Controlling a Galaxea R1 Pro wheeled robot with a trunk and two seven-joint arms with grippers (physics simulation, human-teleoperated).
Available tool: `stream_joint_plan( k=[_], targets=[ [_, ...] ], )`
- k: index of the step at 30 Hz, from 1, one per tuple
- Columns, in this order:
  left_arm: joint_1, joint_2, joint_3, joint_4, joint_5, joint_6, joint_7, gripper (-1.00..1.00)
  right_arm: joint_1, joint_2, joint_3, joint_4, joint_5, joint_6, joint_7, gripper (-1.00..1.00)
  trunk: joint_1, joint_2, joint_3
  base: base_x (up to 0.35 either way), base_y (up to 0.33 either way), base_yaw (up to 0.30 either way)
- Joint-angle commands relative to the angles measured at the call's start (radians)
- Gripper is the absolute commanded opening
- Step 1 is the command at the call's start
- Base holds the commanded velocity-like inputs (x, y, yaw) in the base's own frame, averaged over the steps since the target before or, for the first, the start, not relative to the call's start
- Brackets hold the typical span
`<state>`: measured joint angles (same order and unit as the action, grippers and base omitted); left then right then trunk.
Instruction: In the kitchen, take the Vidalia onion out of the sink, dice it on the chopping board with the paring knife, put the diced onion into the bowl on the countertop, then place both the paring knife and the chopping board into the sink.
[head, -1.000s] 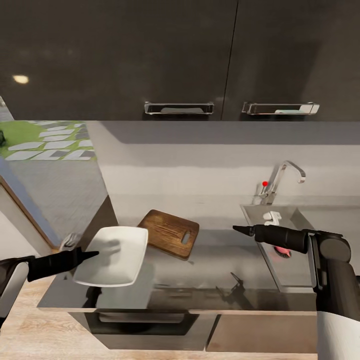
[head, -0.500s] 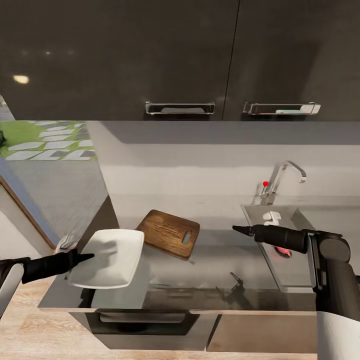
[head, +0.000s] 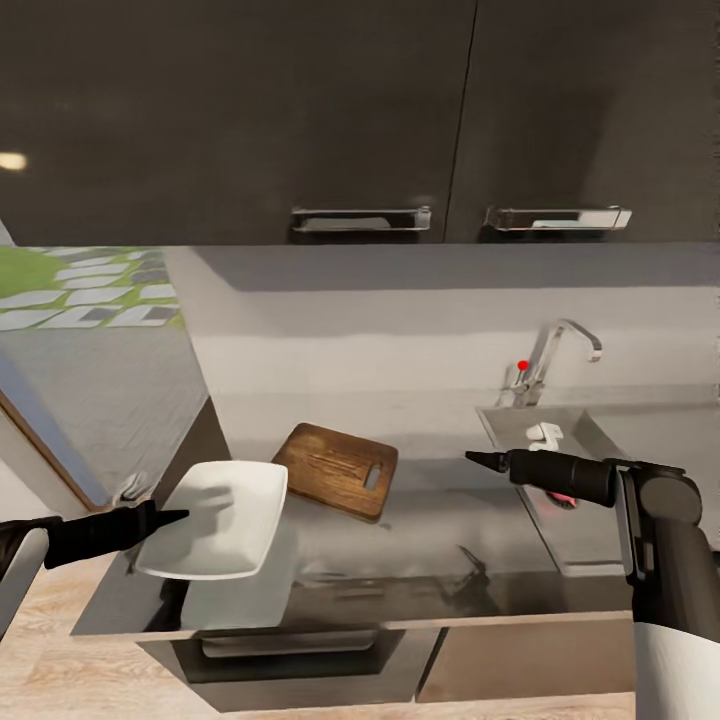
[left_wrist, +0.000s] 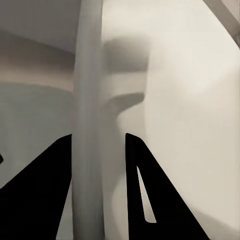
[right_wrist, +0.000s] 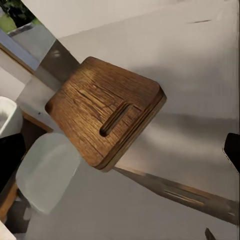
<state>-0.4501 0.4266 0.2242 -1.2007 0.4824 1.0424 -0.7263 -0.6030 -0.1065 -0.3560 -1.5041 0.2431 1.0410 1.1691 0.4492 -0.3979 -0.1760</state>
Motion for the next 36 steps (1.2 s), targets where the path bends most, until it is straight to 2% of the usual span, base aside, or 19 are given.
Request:
stream_joint_plan(
  k=[1, 11, 36],
  targets=[
    [-0.001, 0.0, 0.002, 0.0, -0.001, 0.005, -0.007, -1.0, -0.001, 0.0, -0.001, -0.001, 0.01, 0.006, 0.01, 1.0, 0.001, -0.002, -0.002, 0.092, 0.007, -0.094],
    [-0.001, -0.002, 0.004, 0.015, 0.0, 0.005, -0.007, -1.0, -0.001, 0.001, 0.0, -0.001, 0.011, 0.006, 0.009, 1.0, 0.001, -0.002, -0.002, 0.118, 0.057, -0.004],
    [-0.001, -0.004, 0.004, 0.018, 0.001, 0.005, -0.007, -1.0, -0.001, 0.001, 0.002, -0.001, 0.01, 0.006, 0.011, 1.0, 0.001, -0.002, -0.013, 0.005, 0.003, 0.246]
  ],
)
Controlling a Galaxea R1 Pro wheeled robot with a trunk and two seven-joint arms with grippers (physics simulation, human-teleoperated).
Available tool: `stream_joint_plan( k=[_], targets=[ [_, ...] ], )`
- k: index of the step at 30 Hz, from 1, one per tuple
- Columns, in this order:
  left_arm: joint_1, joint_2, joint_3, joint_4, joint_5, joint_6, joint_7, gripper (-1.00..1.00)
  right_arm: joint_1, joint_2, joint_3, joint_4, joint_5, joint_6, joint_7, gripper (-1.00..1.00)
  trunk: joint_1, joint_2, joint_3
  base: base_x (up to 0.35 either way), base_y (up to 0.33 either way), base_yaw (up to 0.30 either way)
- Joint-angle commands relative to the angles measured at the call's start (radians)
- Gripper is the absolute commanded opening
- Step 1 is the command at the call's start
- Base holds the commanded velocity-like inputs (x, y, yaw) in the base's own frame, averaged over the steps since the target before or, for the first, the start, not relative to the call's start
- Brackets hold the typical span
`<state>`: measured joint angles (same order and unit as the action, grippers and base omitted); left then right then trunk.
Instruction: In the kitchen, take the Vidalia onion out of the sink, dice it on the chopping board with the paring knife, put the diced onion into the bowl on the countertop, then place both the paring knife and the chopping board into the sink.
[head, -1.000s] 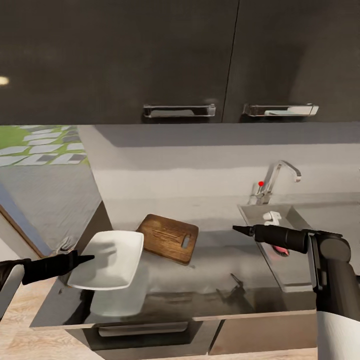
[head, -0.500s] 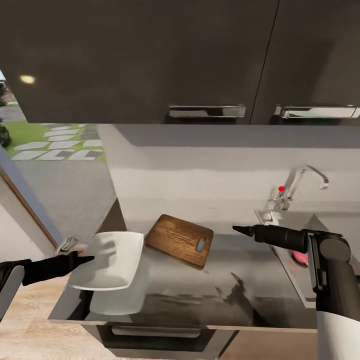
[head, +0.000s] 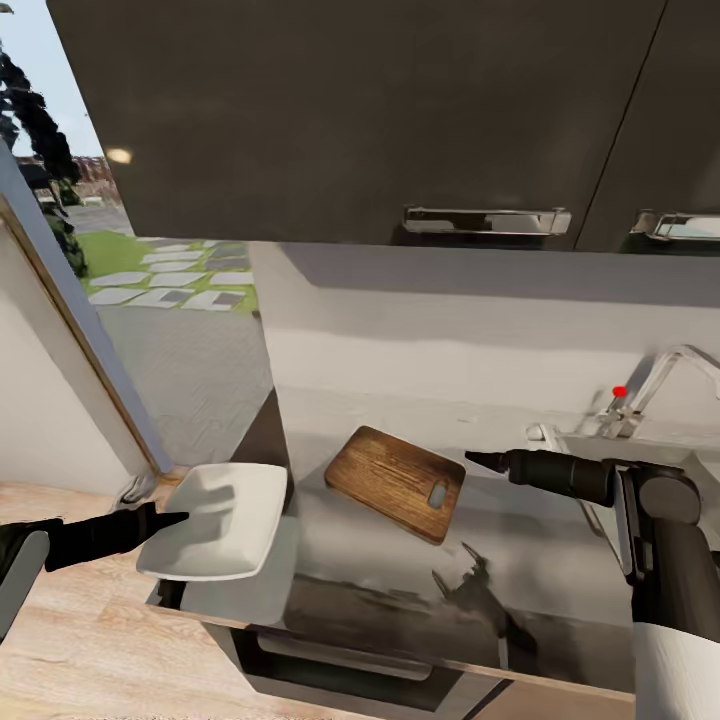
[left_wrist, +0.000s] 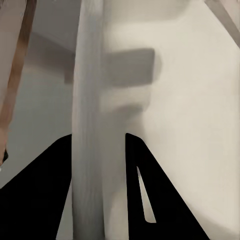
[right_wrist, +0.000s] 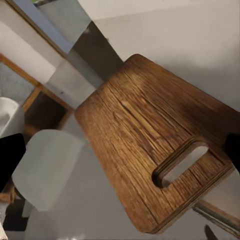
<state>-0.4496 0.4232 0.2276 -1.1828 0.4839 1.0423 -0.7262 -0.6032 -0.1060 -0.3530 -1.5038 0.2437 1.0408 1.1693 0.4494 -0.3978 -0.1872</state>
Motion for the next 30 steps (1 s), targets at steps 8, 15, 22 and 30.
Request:
stream_joint_plan(
  k=[8, 15, 22, 30],
  targets=[
    [-0.001, -0.003, -0.005, -0.003, -0.011, 0.005, -0.007, -1.0, -0.001, 0.001, -0.001, -0.001, 0.008, 0.006, 0.01, 1.0, 0.001, -0.002, -0.001, 0.167, 0.0, 0.018],
    [-0.001, -0.003, -0.007, -0.009, -0.015, 0.005, -0.006, -1.0, -0.001, 0.0, -0.001, 0.0, 0.006, 0.006, 0.01, 1.0, 0.001, -0.002, 0.006, 0.058, 0.0, -0.17],
    [-0.001, -0.003, -0.014, -0.012, -0.018, 0.005, -0.006, -1.0, -0.001, 0.0, -0.001, 0.0, 0.006, 0.006, 0.01, 1.0, 0.001, -0.002, 0.014, 0.002, 0.0, -0.181],
    [-0.001, -0.002, -0.053, -0.018, -0.02, 0.005, -0.006, -1.0, -0.001, -0.001, -0.001, 0.007, 0.006, 0.006, 0.01, 1.0, 0.001, -0.002, 0.016, -0.078, 0.0, -0.047]
  ],
)
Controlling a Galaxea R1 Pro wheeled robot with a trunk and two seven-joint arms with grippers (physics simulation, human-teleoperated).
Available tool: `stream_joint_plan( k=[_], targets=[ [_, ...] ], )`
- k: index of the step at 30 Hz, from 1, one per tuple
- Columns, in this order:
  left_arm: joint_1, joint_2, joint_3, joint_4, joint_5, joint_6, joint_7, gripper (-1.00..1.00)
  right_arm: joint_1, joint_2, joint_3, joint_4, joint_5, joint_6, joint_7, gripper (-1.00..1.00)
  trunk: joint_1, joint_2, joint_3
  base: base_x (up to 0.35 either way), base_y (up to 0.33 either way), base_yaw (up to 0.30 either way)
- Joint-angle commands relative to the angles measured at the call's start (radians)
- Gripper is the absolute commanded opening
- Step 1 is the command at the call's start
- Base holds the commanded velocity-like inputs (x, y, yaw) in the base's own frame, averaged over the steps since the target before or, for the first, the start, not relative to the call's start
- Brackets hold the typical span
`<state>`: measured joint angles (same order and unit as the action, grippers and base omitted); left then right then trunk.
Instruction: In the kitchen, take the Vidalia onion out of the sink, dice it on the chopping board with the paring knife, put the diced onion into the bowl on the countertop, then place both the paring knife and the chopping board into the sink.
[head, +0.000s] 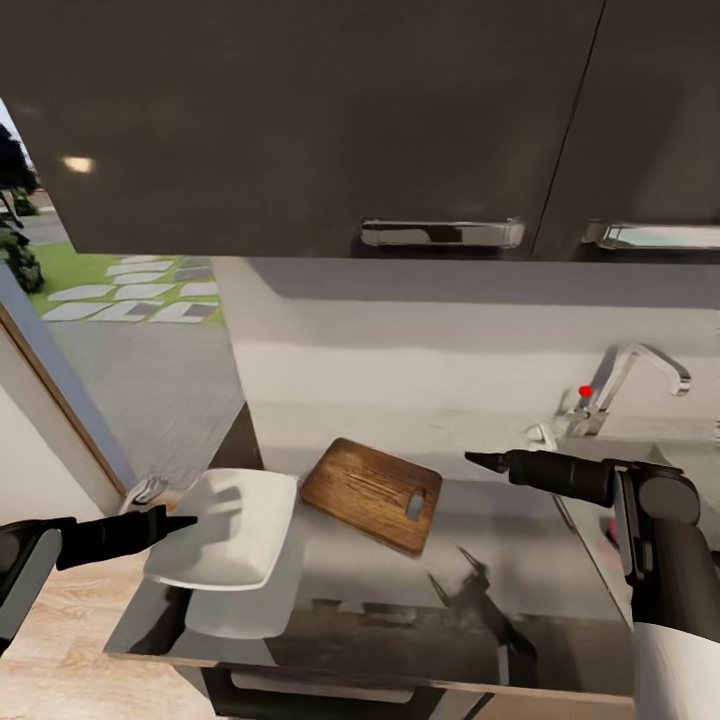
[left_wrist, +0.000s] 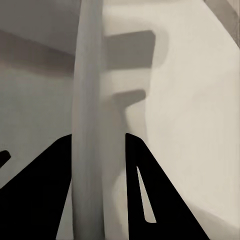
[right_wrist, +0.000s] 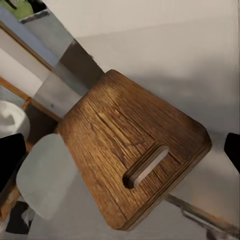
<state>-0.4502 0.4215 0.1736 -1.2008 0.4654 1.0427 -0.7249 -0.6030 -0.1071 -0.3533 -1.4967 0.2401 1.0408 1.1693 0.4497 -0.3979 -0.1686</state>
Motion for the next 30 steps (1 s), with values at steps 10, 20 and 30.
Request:
stream_joint_plan(
  k=[10, 20, 30],
  targets=[
    [-0.001, 0.0, -0.019, -0.021, 0.0, 0.004, -0.007, -1.0, -0.001, -0.002, -0.001, 0.013, 0.01, 0.006, 0.01, 1.0, 0.0, -0.002, 0.002, -0.036, 0.0, -0.068],
    [-0.001, 0.0, -0.019, -0.019, 0.004, 0.004, -0.007, -1.0, -0.001, -0.002, -0.001, 0.014, 0.011, 0.006, 0.01, 1.0, 0.0, -0.002, 0.002, -0.001, 0.0, -0.003],
    [-0.001, 0.0, -0.017, 0.01, 0.006, 0.004, -0.001, -1.0, -0.001, -0.001, -0.001, 0.014, 0.012, 0.006, 0.01, 1.0, 0.0, -0.002, 0.002, 0.0, 0.0, 0.0]
  ],
)
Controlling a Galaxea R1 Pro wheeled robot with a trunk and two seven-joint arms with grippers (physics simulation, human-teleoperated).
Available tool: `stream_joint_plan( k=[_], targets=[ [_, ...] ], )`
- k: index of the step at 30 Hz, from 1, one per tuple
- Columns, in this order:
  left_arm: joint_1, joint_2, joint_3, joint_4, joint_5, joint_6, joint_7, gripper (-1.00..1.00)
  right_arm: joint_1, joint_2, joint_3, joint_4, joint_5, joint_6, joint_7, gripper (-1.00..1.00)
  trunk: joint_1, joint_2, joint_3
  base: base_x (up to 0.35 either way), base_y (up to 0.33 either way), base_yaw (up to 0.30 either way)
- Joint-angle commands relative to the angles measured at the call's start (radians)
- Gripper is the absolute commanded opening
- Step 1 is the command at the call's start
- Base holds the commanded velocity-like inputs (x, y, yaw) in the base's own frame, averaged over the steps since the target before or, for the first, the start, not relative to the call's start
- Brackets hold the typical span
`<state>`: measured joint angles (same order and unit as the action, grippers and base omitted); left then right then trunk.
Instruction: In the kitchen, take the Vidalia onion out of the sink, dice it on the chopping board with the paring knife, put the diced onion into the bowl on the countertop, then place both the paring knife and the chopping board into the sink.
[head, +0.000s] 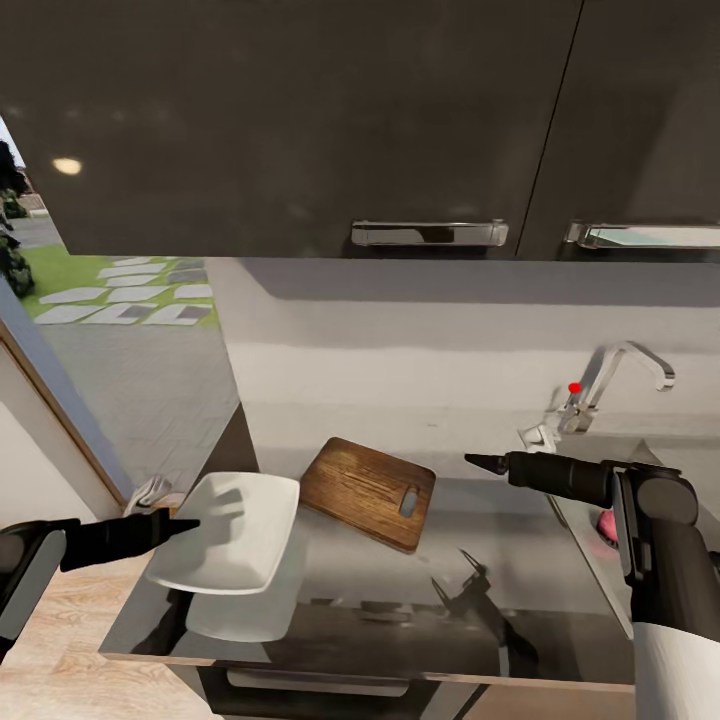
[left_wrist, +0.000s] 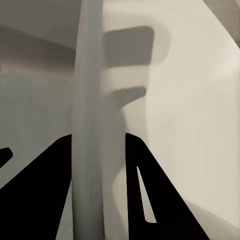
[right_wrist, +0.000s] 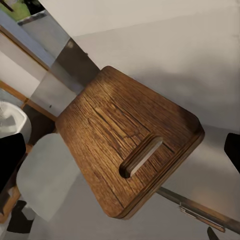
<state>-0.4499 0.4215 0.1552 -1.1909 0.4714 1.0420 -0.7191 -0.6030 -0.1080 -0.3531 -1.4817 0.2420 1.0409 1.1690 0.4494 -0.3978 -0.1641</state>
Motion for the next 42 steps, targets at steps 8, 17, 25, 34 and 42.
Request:
stream_joint_plan(
  k=[8, 17, 25, 34, 42],
  targets=[
    [-0.001, -0.001, 0.001, 0.006, -0.001, 0.004, -0.003, -1.0, -0.001, 0.001, -0.001, 0.0, 0.01, 0.006, 0.009, 1.0, 0.001, -0.002, -0.002, 0.0, 0.0, 0.0],
    [-0.001, -0.001, 0.001, 0.013, -0.002, 0.003, -0.002, -1.0, -0.001, 0.001, -0.001, 0.0, 0.011, 0.006, 0.009, 1.0, 0.001, -0.002, -0.002, 0.0, 0.0, 0.0],
    [-0.001, -0.001, 0.001, 0.014, -0.002, 0.002, -0.002, -1.0, -0.001, 0.001, -0.001, 0.0, 0.01, 0.006, 0.009, 1.0, 0.001, -0.002, -0.002, 0.0, 0.0, 0.0],
    [-0.001, 0.0, 0.001, 0.02, -0.009, 0.0, -0.001, -1.0, -0.001, 0.0, -0.001, 0.0, 0.01, 0.006, 0.009, 1.0, 0.001, -0.002, -0.002, 0.0, 0.0, 0.0],
    [-0.001, 0.0, 0.001, 0.022, -0.01, 0.0, 0.003, -1.0, -0.001, 0.0, -0.001, 0.0, 0.01, 0.006, 0.009, 1.0, 0.001, -0.002, -0.002, 0.0, 0.0, 0.0]
  ],
)
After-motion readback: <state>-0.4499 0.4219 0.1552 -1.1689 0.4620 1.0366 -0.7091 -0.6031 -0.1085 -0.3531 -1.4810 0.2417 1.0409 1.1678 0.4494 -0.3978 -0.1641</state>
